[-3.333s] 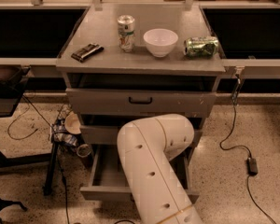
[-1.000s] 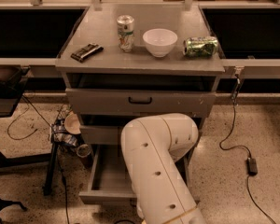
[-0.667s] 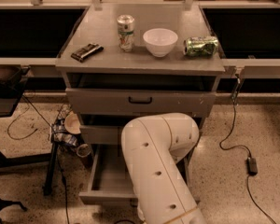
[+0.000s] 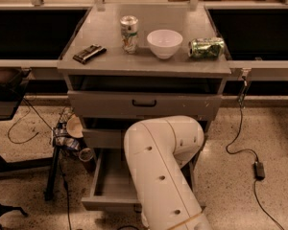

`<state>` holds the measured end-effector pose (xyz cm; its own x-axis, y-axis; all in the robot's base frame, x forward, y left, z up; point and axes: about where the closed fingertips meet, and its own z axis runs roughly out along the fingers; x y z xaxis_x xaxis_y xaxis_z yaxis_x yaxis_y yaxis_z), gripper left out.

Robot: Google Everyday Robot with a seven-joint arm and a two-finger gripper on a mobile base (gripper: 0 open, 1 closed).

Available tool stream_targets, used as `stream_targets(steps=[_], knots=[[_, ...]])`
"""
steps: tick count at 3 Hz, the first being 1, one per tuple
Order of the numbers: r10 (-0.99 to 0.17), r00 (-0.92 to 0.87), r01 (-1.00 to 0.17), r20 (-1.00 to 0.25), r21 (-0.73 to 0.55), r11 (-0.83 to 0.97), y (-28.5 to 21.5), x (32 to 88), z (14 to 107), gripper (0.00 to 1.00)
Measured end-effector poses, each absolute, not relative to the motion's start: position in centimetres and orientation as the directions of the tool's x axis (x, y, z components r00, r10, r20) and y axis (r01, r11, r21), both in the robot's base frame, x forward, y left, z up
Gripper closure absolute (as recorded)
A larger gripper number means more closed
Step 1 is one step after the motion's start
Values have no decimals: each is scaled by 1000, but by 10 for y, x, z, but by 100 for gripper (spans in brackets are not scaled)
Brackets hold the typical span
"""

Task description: Open bottom drawer

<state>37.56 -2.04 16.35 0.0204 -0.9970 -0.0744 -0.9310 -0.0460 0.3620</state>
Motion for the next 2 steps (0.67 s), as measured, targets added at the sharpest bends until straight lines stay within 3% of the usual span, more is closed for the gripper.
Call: stream_targets(steps=[2], knots=[[-997, 17, -935, -77, 353, -43, -19, 375, 163, 0]])
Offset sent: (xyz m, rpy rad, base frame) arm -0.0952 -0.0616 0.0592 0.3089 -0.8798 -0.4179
